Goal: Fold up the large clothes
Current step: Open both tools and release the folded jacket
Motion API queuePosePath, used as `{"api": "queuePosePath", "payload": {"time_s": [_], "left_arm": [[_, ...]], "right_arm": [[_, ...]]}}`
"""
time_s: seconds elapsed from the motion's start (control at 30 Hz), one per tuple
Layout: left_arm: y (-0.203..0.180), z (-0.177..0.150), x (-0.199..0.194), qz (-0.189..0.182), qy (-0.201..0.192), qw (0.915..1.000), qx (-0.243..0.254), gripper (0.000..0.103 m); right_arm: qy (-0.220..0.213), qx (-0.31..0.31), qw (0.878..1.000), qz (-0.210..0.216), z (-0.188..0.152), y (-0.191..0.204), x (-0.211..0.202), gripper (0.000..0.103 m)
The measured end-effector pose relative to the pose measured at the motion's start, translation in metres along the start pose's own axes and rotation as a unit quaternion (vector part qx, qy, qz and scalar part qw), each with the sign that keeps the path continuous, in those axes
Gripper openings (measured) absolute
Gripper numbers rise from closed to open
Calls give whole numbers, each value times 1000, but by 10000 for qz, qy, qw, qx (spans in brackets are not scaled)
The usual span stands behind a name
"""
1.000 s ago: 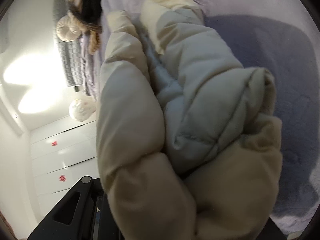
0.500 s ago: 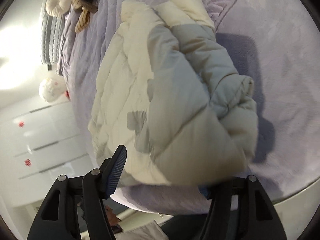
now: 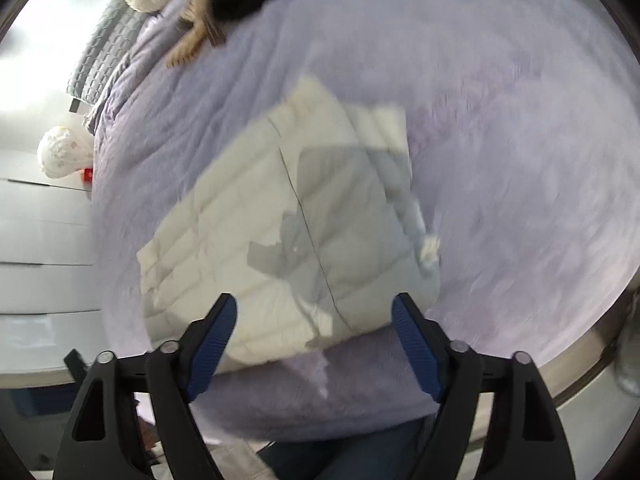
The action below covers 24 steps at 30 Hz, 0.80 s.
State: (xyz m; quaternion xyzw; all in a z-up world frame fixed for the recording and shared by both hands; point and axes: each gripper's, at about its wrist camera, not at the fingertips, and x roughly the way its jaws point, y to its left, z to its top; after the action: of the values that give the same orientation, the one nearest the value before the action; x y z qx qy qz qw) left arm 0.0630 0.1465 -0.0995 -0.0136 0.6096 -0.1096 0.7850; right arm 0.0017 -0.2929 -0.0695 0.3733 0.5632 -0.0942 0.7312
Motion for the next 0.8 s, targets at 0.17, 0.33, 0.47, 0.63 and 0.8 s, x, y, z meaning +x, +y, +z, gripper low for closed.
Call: {"api": "queuePosePath", "payload": {"time_s": [0.17,0.33,0.47,0.63,0.8], "left_arm": [[-3,11,-6,62,-32,9998,159,103],[-5,16,-7,138,-118,9995,250,103],[-6,20,0,155,-55,9995,252,103],[4,27,14,-38,93,9999,13,103],[17,35,25,-70,112,9996,-238,103]], "right_arm": [[-5,-356,9994,13,3,29,2,97],[78,-843,9964,-83,1,63,18,103],[93,-1320,9907,-303,0,89,25,103],[336,-1731,9838,-312,-2,113,38,103],[558,-1970,9782,-362,-6,126,52,103]]}}
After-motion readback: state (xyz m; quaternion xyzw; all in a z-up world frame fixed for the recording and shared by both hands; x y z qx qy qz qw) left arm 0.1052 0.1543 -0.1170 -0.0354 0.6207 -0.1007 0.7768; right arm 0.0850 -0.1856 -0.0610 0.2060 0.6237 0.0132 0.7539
